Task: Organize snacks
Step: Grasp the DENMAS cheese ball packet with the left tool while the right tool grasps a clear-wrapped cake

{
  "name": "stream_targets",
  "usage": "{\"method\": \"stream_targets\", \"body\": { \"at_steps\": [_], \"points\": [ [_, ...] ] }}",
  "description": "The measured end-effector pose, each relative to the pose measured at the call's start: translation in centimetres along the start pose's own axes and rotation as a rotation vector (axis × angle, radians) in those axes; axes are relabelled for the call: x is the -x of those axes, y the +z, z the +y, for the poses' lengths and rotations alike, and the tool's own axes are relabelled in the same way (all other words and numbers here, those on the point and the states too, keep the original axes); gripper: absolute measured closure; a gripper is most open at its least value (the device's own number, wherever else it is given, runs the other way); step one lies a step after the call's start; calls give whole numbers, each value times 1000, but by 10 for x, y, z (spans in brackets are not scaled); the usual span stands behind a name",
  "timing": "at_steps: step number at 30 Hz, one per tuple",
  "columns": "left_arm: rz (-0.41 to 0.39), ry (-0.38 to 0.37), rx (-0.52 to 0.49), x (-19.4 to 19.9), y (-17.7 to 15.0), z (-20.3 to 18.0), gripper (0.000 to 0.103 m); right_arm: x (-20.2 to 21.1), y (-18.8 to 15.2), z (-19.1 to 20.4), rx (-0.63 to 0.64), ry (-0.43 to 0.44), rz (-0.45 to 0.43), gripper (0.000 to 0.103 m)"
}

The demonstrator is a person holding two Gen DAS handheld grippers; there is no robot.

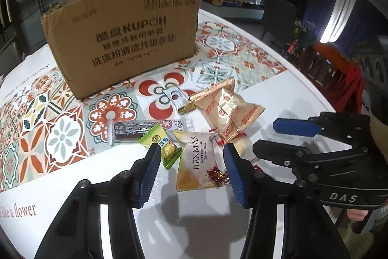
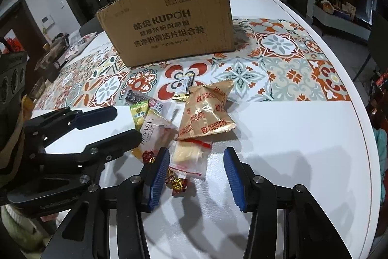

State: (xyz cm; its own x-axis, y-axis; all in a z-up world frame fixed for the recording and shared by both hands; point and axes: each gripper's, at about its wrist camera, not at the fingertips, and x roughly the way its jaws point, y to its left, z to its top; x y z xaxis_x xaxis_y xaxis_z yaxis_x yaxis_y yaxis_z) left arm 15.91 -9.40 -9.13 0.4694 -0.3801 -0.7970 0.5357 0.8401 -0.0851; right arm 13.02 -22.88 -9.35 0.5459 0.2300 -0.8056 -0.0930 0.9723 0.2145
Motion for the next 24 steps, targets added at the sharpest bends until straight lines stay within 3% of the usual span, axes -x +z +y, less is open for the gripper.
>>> {"method": "stream_targets", "body": {
  "at_steps": [12,19,24],
  "points": [
    [65,-10,-5,-26,1,0,56,-9,-4,-5,-38,4,22,55],
    [59,-7,13,-28,1,3,70,-12,-4,-1,-41,18,30,55],
    [54,-29,42,-28,-2,9,74,-17,-4,4,-34,10,36,55]
  ]
}}
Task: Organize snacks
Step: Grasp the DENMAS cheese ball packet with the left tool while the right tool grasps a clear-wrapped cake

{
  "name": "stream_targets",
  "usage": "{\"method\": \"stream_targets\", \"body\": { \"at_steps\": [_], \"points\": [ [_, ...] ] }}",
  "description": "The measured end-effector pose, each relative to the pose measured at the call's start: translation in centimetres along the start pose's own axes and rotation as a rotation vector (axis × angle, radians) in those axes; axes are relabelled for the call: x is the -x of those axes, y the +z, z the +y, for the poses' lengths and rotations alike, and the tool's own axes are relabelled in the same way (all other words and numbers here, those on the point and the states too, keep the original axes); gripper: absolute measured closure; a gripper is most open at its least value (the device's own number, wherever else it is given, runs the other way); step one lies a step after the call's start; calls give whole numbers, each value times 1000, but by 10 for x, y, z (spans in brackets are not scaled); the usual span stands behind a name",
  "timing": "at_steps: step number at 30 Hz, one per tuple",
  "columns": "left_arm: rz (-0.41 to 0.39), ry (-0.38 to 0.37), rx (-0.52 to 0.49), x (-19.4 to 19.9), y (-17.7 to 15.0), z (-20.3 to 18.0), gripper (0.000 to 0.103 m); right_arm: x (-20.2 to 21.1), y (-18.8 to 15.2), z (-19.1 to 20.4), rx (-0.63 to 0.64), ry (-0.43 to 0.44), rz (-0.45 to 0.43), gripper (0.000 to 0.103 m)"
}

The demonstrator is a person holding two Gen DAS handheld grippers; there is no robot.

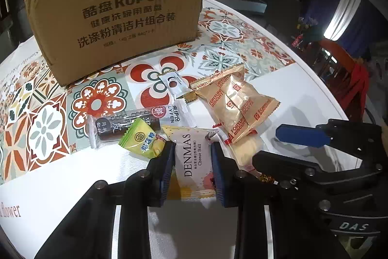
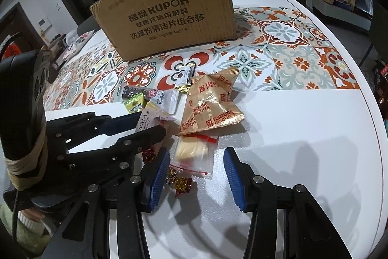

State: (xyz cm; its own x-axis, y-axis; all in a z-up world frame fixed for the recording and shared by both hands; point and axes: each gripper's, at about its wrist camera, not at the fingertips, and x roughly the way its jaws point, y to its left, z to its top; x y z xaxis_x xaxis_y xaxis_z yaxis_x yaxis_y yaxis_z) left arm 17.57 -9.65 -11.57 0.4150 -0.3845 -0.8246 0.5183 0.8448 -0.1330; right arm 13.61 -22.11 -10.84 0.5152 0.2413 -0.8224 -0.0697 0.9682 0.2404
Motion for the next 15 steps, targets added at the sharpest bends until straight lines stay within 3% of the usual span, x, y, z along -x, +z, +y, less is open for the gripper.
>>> {"method": "stream_targets", "body": {
  "at_steps": [11,15],
  "points": [
    [-33,32,55,18,-11,16,74,-14,6,13,26,-42,15,56],
    [-48,36,54,23,-13,17,74,-21,8,19,54,-88,23,61]
  ]
}}
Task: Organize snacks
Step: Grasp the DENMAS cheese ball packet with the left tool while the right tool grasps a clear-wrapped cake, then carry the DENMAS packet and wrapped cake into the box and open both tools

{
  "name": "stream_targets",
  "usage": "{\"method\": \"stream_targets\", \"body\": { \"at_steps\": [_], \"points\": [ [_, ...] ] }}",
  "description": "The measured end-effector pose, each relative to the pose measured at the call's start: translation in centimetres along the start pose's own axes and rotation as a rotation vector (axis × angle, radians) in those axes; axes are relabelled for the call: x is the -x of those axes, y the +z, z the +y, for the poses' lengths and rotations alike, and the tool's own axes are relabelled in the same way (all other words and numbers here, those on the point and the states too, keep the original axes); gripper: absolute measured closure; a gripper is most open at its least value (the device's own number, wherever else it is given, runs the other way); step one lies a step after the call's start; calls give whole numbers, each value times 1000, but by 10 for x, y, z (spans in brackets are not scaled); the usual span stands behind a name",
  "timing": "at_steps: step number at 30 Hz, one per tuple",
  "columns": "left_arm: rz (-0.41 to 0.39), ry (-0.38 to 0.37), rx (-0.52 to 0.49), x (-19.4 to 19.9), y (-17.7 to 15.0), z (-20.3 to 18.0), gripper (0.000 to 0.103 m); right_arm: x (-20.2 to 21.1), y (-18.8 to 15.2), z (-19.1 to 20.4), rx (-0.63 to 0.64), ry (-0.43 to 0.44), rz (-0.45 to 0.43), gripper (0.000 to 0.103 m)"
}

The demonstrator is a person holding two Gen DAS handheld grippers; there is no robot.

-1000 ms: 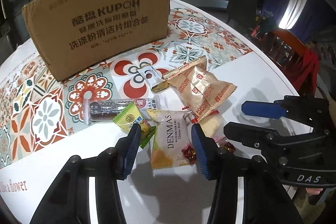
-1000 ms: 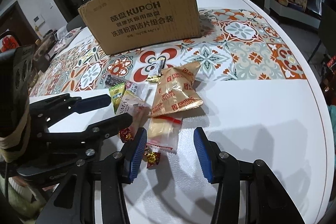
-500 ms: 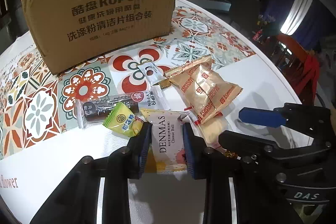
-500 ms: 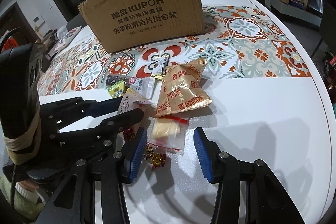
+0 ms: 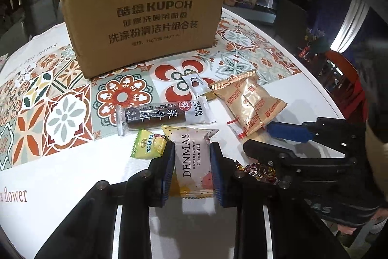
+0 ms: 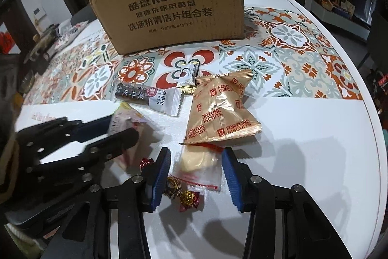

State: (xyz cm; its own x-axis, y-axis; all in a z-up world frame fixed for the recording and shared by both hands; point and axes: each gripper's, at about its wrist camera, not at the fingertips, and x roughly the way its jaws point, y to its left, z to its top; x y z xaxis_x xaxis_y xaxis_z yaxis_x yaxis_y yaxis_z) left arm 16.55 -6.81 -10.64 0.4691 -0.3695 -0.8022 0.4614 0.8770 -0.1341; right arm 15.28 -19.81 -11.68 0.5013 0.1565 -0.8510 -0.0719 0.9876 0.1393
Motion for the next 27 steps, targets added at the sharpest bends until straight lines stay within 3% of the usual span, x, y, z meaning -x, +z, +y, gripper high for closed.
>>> {"method": "stream_targets", "body": {
  "at_steps": [3,16,20,27],
  "points": [
    [-4,0,2,1,-1,0,74,-5,-1,4,29,-46,9,62],
    [-6,30,39,6,-2,4,74,-12,1,14,70,-64,16,66],
    [-17,47,42,11,-2,5,74,-9,1,12,38,34,22,67],
    [-58,61,52,27,4,7,74,5,3,14,19,96,-10,67]
  ]
}}
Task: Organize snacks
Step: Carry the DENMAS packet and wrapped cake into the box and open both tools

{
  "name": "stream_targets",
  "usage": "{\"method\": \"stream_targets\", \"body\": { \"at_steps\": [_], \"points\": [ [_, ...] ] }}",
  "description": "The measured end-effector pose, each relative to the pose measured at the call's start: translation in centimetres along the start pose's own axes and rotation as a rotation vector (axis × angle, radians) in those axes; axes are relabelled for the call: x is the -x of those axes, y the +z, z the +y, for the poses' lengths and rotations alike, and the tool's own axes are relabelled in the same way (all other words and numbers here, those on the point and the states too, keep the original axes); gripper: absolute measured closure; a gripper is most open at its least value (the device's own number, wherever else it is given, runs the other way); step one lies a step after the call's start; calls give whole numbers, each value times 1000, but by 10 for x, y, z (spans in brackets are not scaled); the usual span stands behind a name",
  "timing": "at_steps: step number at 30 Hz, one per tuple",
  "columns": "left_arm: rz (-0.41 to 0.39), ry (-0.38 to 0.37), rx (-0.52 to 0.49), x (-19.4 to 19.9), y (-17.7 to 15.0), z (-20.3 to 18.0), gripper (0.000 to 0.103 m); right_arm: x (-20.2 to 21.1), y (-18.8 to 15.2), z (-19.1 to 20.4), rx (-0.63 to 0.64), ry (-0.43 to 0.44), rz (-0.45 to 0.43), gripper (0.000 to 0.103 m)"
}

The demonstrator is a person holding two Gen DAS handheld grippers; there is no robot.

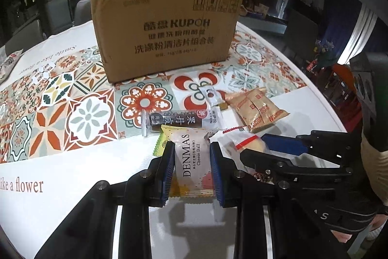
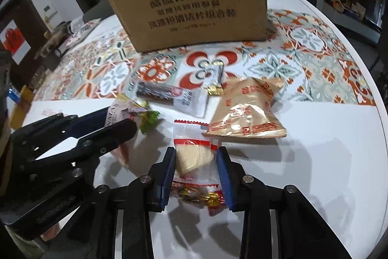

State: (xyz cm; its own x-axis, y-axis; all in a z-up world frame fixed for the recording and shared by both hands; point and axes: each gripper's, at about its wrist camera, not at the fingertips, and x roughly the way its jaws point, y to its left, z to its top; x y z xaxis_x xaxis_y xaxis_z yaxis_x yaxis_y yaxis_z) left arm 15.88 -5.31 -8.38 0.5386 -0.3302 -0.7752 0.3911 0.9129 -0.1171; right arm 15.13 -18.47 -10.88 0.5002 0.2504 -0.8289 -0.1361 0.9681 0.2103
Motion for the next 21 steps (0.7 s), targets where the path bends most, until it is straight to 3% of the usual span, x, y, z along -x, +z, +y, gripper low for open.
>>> {"method": "stream_targets", "body": {
  "at_steps": [8,21],
  "points": [
    [-53,11,1,21,12,3,74,23,12,11,42,-23,-88,67],
    [-203,49,38,82,46,5,74,76,48,23,82,6,-257,67]
  ]
}}
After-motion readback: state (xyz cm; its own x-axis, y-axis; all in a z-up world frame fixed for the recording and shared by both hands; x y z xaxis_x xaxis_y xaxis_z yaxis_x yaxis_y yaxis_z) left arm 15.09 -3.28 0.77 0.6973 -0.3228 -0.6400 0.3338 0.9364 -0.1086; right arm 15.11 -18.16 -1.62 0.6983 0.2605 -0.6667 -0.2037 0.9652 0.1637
